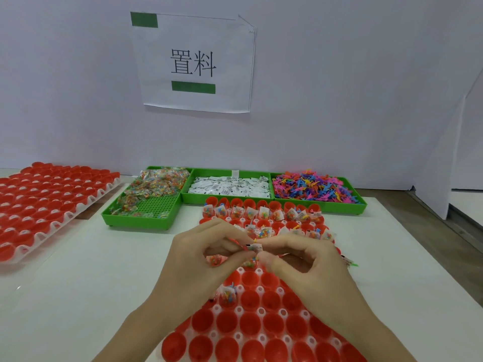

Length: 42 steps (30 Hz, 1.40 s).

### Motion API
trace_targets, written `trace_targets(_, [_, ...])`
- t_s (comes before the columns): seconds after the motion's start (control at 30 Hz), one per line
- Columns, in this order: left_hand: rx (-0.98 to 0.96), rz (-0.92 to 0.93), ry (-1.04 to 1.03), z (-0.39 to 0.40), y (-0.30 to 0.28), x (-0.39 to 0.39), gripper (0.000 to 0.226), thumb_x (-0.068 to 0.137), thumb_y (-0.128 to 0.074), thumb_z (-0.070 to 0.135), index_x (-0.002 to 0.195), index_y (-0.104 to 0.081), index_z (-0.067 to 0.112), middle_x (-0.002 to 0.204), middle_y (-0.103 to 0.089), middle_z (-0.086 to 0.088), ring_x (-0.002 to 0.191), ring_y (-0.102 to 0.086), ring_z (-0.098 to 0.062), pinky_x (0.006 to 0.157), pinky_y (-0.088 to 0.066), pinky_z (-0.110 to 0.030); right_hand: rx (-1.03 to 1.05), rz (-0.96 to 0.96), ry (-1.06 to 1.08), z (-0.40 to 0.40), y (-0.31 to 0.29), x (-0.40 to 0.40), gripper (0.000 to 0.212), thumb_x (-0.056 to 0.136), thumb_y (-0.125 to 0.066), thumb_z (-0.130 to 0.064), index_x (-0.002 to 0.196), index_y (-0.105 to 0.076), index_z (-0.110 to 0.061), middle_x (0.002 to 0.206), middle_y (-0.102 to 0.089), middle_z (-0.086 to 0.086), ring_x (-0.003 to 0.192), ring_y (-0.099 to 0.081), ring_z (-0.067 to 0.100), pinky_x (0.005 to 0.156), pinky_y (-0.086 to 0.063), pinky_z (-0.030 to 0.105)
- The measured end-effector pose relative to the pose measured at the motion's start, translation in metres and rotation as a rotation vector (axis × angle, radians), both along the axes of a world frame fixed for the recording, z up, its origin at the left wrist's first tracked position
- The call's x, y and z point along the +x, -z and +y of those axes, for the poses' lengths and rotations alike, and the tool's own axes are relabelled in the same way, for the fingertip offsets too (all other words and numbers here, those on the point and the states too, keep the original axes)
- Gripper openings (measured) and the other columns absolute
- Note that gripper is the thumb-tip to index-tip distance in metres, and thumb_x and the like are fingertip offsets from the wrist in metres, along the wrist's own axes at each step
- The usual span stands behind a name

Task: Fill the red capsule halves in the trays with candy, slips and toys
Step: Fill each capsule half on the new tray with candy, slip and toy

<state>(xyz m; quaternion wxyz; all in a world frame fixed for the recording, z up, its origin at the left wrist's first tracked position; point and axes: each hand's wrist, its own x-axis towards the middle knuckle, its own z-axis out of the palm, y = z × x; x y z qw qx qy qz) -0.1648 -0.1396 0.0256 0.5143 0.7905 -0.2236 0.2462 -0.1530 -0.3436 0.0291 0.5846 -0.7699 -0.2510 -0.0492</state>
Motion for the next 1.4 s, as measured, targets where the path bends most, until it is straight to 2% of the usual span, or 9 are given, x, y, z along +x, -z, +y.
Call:
trace_targets(0.27, [-0.007, 0.172, 0.157, 0.005, -0.001, 0.000, 0.012, 0.083, -0.084, 0.012, 0.094, -0.080, 0.016, 0.092, -0.074, -0.001, 0.087, -0.076, -0.023, 0.082, -0.062, -0.035, -0.094, 0.145, -0.066, -0.007, -0.002, 0.002, 0.015, 0.085, -0.082, -0.018, 0.092, -0.079, -0.030, 0.089, -0.077, -0.003, 0.085, -0.076, 0.015, 0.083, -0.060, 0.026])
trace_targets(0.53, [0.211, 0.290, 0.263, 0.018, -0.004, 0.002, 0.019, 0.085, -0.082, 0.008, 0.100, -0.080, 0.019, 0.100, -0.070, 0.005, 0.095, -0.074, -0.016, 0.078, -0.062, -0.025, -0.211, 0.233, -0.042, -0.005, 0.006, 0.001, 0.009, 0.081, -0.084, -0.024, 0.085, -0.078, -0.028, 0.083, -0.077, -0.002, 0.078, -0.073, 0.014, 0.076, -0.060, 0.025])
trace_targets(0.67, [0.286, 0.262, 0.261, 0.015, 0.000, 0.002, 0.017, 0.084, -0.081, 0.004, 0.096, -0.079, 0.016, 0.098, -0.069, 0.005, 0.090, -0.074, -0.015, 0.079, -0.062, -0.026, -0.261, 0.222, -0.045, -0.005, 0.009, 0.000, 0.011, 0.080, -0.084, -0.023, 0.085, -0.078, -0.030, 0.080, -0.077, -0.004, 0.071, -0.069, 0.008, 0.065, -0.052, 0.015])
trace_targets(0.77, [0.343, 0.231, 0.266, 0.014, 0.001, 0.002, 0.018, 0.083, -0.080, 0.001, 0.094, -0.078, 0.014, 0.098, -0.069, 0.005, 0.088, -0.073, -0.013, 0.079, -0.061, -0.023, -0.281, 0.226, -0.036, -0.004, 0.011, -0.001, 0.012, 0.079, -0.086, -0.022, 0.085, -0.078, -0.028, 0.076, -0.075, -0.006, 0.059, -0.056, -0.001, 0.058, -0.045, 0.012])
trace_targets(0.93, [0.411, 0.193, 0.256, 0.014, 0.001, 0.002, 0.016, 0.082, -0.082, 0.004, 0.093, -0.076, 0.013, 0.098, -0.068, 0.004, 0.087, -0.073, -0.008, 0.080, -0.060, -0.023, -0.321, 0.163, -0.003, 0.001, 0.013, -0.004, 0.018, 0.078, -0.087, -0.015, 0.086, -0.076, -0.026, 0.075, -0.074, -0.009, 0.052, -0.051, 0.001, 0.053, -0.042, 0.011])
trace_targets(1.07, [0.462, 0.165, 0.237, 0.014, 0.000, 0.002, 0.017, 0.080, -0.084, 0.005, 0.090, -0.075, 0.014, 0.096, -0.067, 0.007, 0.086, -0.070, -0.005, 0.079, -0.057, -0.019, -0.403, 0.070, 0.015, 0.004, 0.014, -0.007, 0.022, 0.079, -0.085, -0.015, 0.085, -0.072, -0.031, 0.078, -0.073, -0.014, 0.059, -0.060, 0.003, 0.055, -0.046, 0.012])
trace_targets(1.17, [0.554, 0.094, 0.185, 0.013, 0.001, 0.001, 0.014, 0.078, -0.086, 0.015, 0.084, -0.073, 0.019, 0.089, -0.066, 0.014, 0.085, -0.059, 0.000, 0.080, -0.051, -0.022, -0.475, 0.022, 0.018, 0.006, 0.017, -0.008, 0.024, 0.081, -0.081, -0.014, 0.081, -0.068, -0.035, 0.080, -0.071, -0.015, 0.069, -0.065, 0.010, 0.059, -0.050, 0.015])
trace_targets(1.27, [0.608, 0.037, 0.148, 0.011, 0.002, 0.000, 0.014, 0.077, -0.088, 0.022, 0.079, -0.074, 0.020, 0.085, -0.068, 0.015, 0.088, -0.053, -0.008, 0.081, -0.048, -0.028, -0.495, 0.015, 0.017, 0.006, 0.017, -0.008, 0.022, 0.081, -0.080, -0.014, 0.080, -0.069, -0.034, 0.080, -0.070, -0.016, 0.073, -0.064, 0.011, 0.061, -0.050, 0.016])
trace_targets(1.4, [0.601, 0.042, 0.157, 0.013, 0.001, -0.001, 0.010, 0.079, -0.087, 0.028, 0.080, -0.078, 0.023, 0.085, -0.070, 0.014, 0.093, -0.054, -0.007, 0.082, -0.049, -0.027, -0.489, 0.042, -0.028, 0.001, 0.012, -0.008, 0.017, 0.084, -0.081, -0.019, 0.082, -0.073, -0.034, 0.079, -0.069, -0.024, 0.074, -0.064, 0.004, 0.061, -0.046, 0.011])
